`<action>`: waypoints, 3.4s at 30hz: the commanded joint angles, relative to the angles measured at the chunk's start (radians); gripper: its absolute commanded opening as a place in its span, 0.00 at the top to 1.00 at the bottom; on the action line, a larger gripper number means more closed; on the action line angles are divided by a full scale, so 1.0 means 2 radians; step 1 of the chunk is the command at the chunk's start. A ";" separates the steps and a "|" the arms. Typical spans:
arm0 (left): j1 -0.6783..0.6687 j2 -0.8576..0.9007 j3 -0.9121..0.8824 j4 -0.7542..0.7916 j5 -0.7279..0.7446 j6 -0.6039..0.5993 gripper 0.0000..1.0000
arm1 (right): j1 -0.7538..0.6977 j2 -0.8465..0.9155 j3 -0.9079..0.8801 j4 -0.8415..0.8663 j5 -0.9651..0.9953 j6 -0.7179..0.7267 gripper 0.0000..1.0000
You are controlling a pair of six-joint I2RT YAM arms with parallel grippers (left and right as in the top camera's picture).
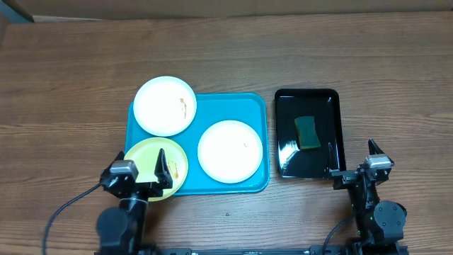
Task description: Clean dirty plates on tray and stack at the side
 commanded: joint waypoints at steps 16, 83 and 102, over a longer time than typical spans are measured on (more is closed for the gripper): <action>-0.003 0.346 0.543 -0.355 0.167 0.034 0.00 | -0.004 0.044 0.188 -0.141 -0.068 0.142 0.00; -0.213 0.830 0.400 -0.218 -0.028 -0.176 0.59 | 0.071 0.867 0.513 -0.360 0.026 0.159 0.25; -0.231 0.835 0.372 -0.179 -0.043 -0.191 0.60 | 0.071 0.867 0.508 -0.358 0.007 0.158 0.27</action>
